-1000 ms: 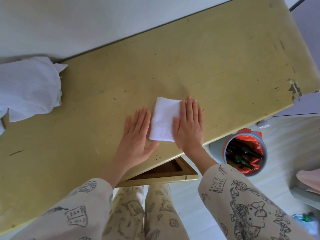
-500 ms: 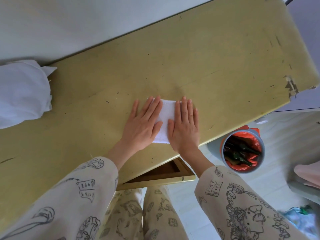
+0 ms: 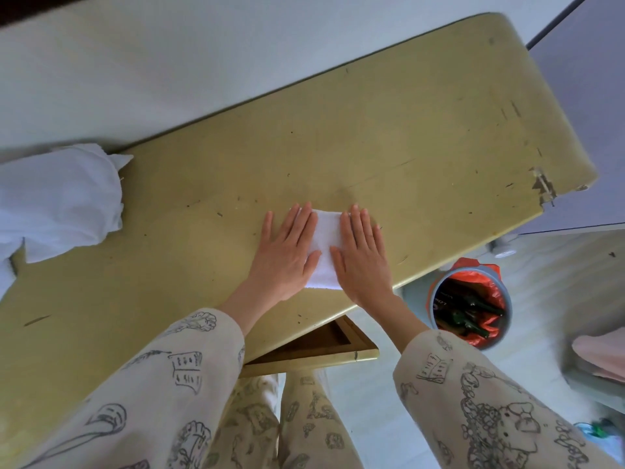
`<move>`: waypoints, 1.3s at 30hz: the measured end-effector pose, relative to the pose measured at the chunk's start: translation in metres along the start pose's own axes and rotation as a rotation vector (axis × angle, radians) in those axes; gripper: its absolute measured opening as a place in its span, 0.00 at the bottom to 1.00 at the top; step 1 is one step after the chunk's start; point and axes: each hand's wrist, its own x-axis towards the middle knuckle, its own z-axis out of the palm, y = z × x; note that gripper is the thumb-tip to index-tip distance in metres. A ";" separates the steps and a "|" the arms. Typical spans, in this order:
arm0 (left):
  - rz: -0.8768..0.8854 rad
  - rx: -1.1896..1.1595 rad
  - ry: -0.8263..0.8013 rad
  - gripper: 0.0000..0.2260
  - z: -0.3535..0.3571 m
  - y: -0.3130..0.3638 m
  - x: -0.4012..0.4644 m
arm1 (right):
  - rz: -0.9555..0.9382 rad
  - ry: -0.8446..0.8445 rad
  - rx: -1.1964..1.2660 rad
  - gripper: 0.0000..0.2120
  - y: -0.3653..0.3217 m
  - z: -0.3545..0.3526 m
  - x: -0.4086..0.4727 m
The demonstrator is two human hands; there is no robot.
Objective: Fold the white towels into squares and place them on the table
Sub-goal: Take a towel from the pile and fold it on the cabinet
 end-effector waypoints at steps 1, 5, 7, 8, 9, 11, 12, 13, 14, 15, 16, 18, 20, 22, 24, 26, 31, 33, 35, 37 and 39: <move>-0.009 -0.047 0.004 0.31 -0.002 0.001 -0.004 | -0.014 -0.011 0.045 0.29 0.003 -0.005 -0.002; -0.108 -0.267 0.205 0.20 -0.006 0.003 -0.025 | 0.088 -0.005 0.230 0.28 0.010 -0.022 -0.019; -0.233 -0.408 0.257 0.17 -0.006 -0.002 -0.030 | 0.108 0.007 0.227 0.27 0.005 -0.024 -0.026; -0.283 -0.461 0.268 0.16 -0.006 -0.006 -0.030 | 0.101 0.011 0.207 0.27 0.001 -0.024 -0.028; -0.313 -0.497 0.270 0.15 -0.005 -0.010 -0.029 | 0.079 0.023 0.169 0.26 -0.004 -0.022 -0.030; -0.354 -0.554 0.216 0.14 -0.003 -0.016 -0.027 | 0.017 0.047 0.059 0.26 -0.014 -0.016 -0.031; -0.379 -0.584 0.167 0.15 -0.005 -0.018 -0.025 | 0.007 0.057 0.018 0.27 -0.018 -0.012 -0.031; -0.403 -0.609 0.116 0.16 -0.008 -0.019 -0.023 | 0.014 0.066 -0.003 0.28 -0.021 -0.007 -0.031; -0.418 -0.617 0.061 0.18 -0.011 -0.020 -0.020 | 0.024 0.072 -0.014 0.27 -0.024 -0.002 -0.030; -0.416 -0.603 0.008 0.20 -0.016 -0.019 -0.018 | 0.034 0.074 -0.022 0.25 -0.026 0.001 -0.030; -0.402 -0.579 -0.035 0.20 -0.020 -0.019 -0.015 | 0.040 0.076 -0.027 0.24 -0.026 0.003 -0.030; -0.368 -0.550 -0.086 0.20 -0.028 -0.019 -0.009 | 0.034 0.053 -0.031 0.25 -0.024 0.008 -0.030; -0.337 -0.534 -0.133 0.19 -0.033 -0.020 -0.005 | 0.005 0.041 -0.055 0.26 -0.020 0.011 -0.031; -0.310 -0.494 -0.187 0.19 -0.037 -0.022 -0.003 | -0.018 0.041 -0.075 0.26 -0.017 0.014 -0.031; -0.267 -0.418 -0.220 0.20 -0.042 -0.026 -0.001 | -0.015 0.040 -0.087 0.26 -0.016 0.014 -0.031; -0.211 -0.332 -0.230 0.21 -0.047 -0.030 0.000 | -0.007 0.034 -0.088 0.26 -0.017 0.015 -0.032; -0.080 -0.247 -0.298 0.20 -0.055 -0.034 0.009 | -0.006 0.032 -0.085 0.26 -0.016 0.016 -0.032; -0.059 -0.212 -0.323 0.20 -0.056 -0.035 0.010 | 0.002 0.023 -0.094 0.27 -0.016 0.017 -0.032; -0.039 -0.152 -0.308 0.21 -0.056 -0.037 0.012 | 0.013 0.018 -0.094 0.27 -0.017 0.017 -0.032; -0.013 -0.095 -0.297 0.22 -0.057 -0.038 0.014 | 0.021 0.020 -0.086 0.27 -0.017 0.017 -0.032; 0.001 -0.105 -0.335 0.21 -0.058 -0.037 0.016 | 0.024 0.015 -0.089 0.26 -0.017 0.017 -0.032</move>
